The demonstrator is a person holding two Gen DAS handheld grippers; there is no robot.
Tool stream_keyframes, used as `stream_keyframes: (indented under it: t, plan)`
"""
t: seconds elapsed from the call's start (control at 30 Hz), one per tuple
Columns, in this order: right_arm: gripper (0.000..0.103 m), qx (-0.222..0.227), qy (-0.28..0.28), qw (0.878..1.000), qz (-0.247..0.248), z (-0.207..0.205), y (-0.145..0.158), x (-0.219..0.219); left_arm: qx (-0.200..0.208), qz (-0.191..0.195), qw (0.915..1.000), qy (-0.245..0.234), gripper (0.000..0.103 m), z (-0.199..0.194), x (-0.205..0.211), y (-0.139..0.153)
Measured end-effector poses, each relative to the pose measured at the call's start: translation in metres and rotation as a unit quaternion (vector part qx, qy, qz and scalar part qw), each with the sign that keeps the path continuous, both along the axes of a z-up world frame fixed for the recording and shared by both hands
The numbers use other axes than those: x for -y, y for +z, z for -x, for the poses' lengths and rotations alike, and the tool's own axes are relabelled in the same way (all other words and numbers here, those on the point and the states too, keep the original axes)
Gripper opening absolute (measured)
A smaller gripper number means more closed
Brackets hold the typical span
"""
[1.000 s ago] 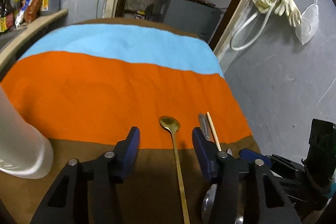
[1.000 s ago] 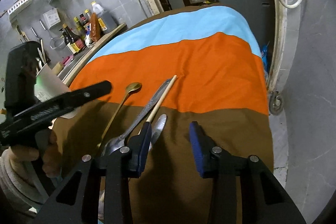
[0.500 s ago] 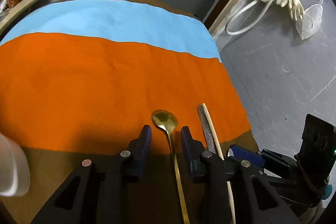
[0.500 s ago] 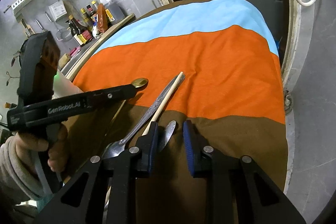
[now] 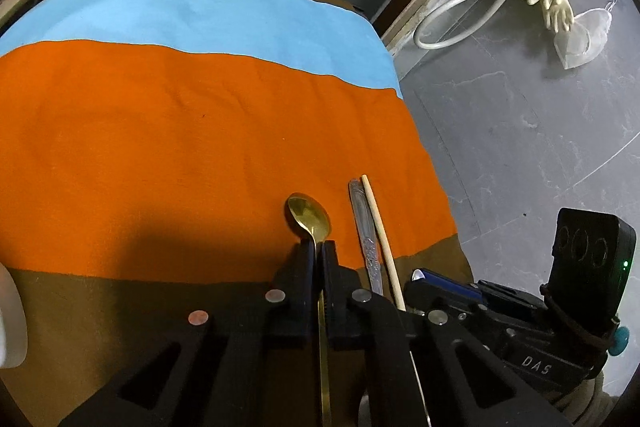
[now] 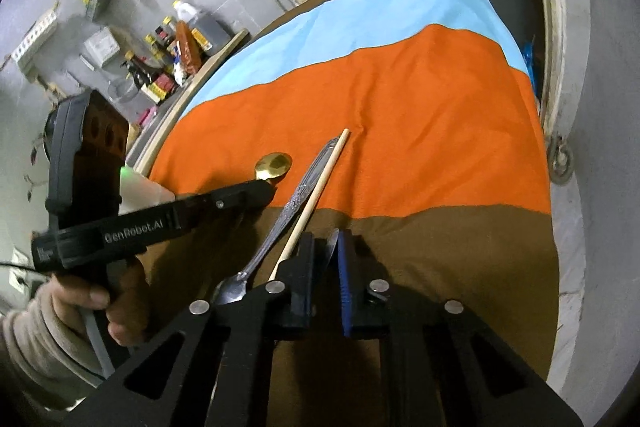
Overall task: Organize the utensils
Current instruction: 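Close the left tool on the gold spoon while the right tool grasps a silver spoon, then lift both spoons and carry them over the white caddy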
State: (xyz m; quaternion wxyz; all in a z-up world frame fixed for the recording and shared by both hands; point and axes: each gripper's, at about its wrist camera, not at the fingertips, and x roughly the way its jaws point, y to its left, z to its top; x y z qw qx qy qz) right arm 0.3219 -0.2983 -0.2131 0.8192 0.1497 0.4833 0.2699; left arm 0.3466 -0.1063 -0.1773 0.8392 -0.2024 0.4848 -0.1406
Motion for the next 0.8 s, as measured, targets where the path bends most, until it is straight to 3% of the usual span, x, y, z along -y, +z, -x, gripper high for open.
stream_keyframes:
  t: [0.3, 0.63, 0.8]
  plan:
    - [0.002, 0.008, -0.028, 0.999, -0.034, 0.021, 0.01, -0.001, 0.03, -0.023, 0.9993, -0.004, 0.004, 0.027, -0.003, 0.02]
    - [0.002, 0.113, -0.047, 0.992, -0.018, 0.051, 0.065, -0.002, 0.136, -0.041, 0.9898, 0.001, 0.002, 0.076, -0.013, 0.077]
    - [0.002, 0.146, -0.063, 0.987, -0.017, 0.062, 0.093, -0.001, 0.168, -0.032, 0.9853, 0.011, 0.002, 0.088, -0.023, 0.1]
